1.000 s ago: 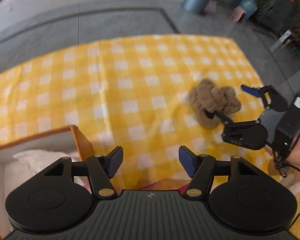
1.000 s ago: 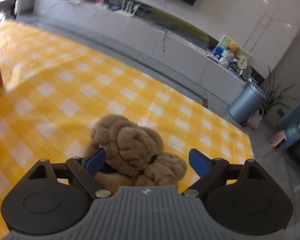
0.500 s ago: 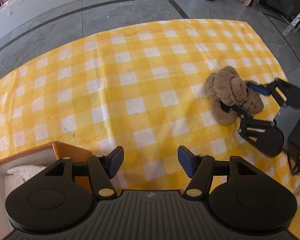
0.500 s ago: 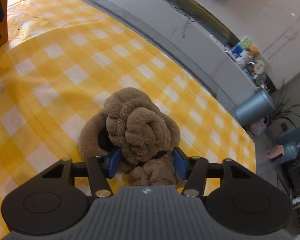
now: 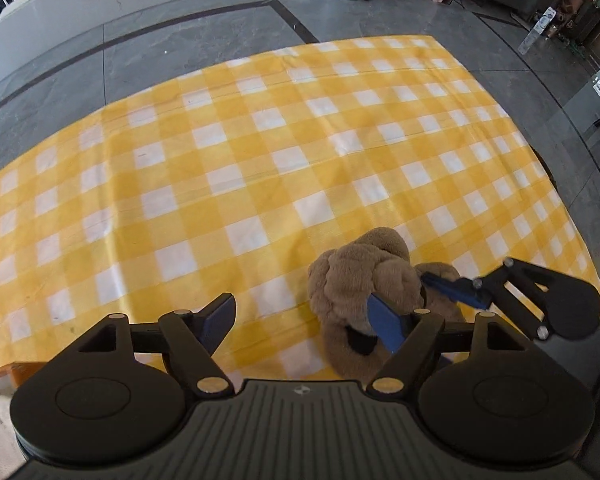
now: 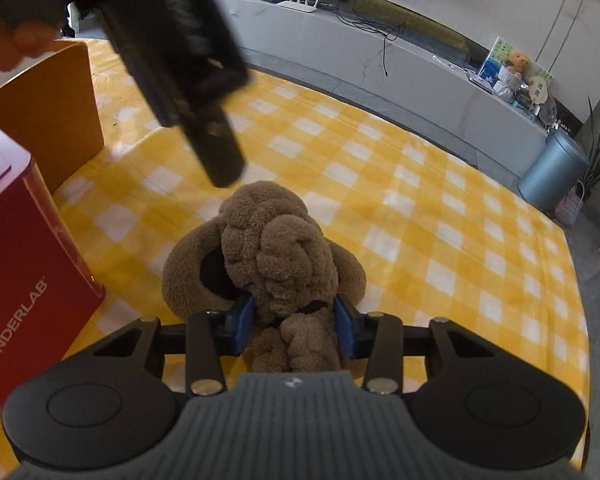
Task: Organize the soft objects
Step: 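Grasp the teddy bear with the right tool while the left tool grasps it too, then lift and carry the teddy bear over the orange box with both tools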
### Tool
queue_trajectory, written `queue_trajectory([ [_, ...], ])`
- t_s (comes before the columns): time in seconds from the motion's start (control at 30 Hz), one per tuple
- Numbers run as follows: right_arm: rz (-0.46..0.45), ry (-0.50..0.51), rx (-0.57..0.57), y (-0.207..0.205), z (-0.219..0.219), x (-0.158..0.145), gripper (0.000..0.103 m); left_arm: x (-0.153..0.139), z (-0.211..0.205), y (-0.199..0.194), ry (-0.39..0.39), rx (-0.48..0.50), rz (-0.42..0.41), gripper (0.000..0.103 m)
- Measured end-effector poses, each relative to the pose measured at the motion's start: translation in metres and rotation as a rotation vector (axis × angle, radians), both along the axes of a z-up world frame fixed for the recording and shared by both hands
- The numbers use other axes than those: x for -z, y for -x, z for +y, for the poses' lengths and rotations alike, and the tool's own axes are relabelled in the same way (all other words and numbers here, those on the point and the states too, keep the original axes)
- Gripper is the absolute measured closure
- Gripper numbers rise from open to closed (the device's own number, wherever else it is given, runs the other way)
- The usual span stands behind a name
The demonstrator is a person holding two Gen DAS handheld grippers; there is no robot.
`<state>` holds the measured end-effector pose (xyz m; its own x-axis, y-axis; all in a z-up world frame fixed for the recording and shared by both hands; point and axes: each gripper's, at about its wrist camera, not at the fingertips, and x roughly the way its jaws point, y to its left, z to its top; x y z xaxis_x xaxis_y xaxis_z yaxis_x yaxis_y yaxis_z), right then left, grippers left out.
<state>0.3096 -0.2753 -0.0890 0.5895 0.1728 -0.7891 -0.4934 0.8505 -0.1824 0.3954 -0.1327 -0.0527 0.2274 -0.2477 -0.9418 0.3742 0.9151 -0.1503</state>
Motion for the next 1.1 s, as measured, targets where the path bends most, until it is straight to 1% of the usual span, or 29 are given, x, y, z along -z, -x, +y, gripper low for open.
queue_trajectory([
  [0.07, 0.007, -0.014, 0.012, 0.0, -0.001, -0.001, 0.061, 0.013, -0.006, -0.01, -0.019, -0.014, 0.04, 0.014],
  [0.13, 0.012, -0.028, 0.021, 0.0, -0.002, -0.001, 0.061, 0.022, -0.007, -0.019, -0.005, -0.047, 0.067, 0.014],
  [0.2, 0.006, -0.032, 0.015, 0.0, -0.004, -0.001, 0.061, 0.027, -0.008, -0.025, 0.048, -0.065, 0.097, 0.014],
  [0.27, 0.003, -0.04, 0.019, -0.001, -0.006, -0.001, 0.061, 0.03, -0.01, -0.028, 0.064, -0.086, 0.117, 0.016],
  [0.3, 0.002, -0.05, 0.022, -0.001, -0.008, -0.001, 0.061, 0.032, -0.01, -0.03, 0.072, -0.086, 0.124, 0.018],
  [0.37, -0.001, -0.066, 0.025, -0.001, -0.011, 0.0, 0.061, 0.037, -0.009, -0.035, 0.099, -0.088, 0.143, 0.019],
  [0.4, 0.001, -0.074, 0.028, -0.001, -0.013, 0.0, 0.061, 0.04, -0.007, -0.038, 0.117, -0.108, 0.162, 0.019],
  [0.5, 0.004, -0.075, 0.028, 0.0, -0.014, 0.0, 0.063, 0.048, 0.003, -0.045, 0.208, -0.183, 0.22, 0.019],
  [0.53, 0.005, -0.078, 0.026, 0.0, -0.015, 0.0, 0.063, 0.05, 0.006, -0.046, 0.245, -0.202, 0.224, 0.018],
  [0.6, 0.009, -0.091, 0.027, -0.001, -0.017, 0.0, 0.062, 0.05, 0.011, -0.043, 0.303, -0.254, 0.192, 0.014],
  [0.63, 0.012, -0.093, 0.028, -0.001, -0.018, 0.0, 0.062, 0.05, 0.009, -0.04, 0.325, -0.245, 0.178, 0.013],
  [0.67, 0.012, -0.095, 0.029, -0.002, -0.018, 0.0, 0.062, 0.05, 0.003, -0.037, 0.333, -0.204, 0.175, 0.013],
  [0.7, 0.013, -0.094, 0.03, -0.003, -0.018, 0.0, 0.062, 0.052, -0.004, -0.035, 0.324, -0.152, 0.181, 0.013],
  [0.73, 0.013, -0.096, 0.034, -0.003, -0.018, 0.001, 0.062, 0.053, -0.013, -0.032, 0.296, -0.114, 0.182, 0.013],
  [0.77, 0.014, -0.097, 0.038, -0.004, -0.017, 0.001, 0.062, 0.053, -0.02, -0.031, 0.259, -0.092, 0.173, 0.017],
  [0.8, 0.013, -0.098, 0.039, -0.004, -0.017, 0.001, 0.062, 0.053, -0.024, -0.03, 0.244, -0.083, 0.167, 0.021],
  [0.83, 0.012, -0.098, 0.038, -0.004, -0.018, 0.001, 0.062, 0.053, -0.027, -0.03, 0.242, -0.086, 0.173, 0.023],
  [0.9, 0.01, -0.102, 0.037, -0.004, -0.019, 0.002, 0.062, 0.054, -0.028, -0.029, 0.243, -0.103, 0.176, 0.037],
  [1.0, 0.008, -0.112, 0.032, -0.005, -0.022, 0.003, 0.063, 0.049, -0.028, -0.025, 0.237, -0.103, 0.147, 0.044],
  [1.1, 0.006, -0.114, 0.036, -0.003, -0.024, -0.001, 0.065, 0.037, -0.027, -0.016, 0.242, -0.101, 0.108, 0.046],
])
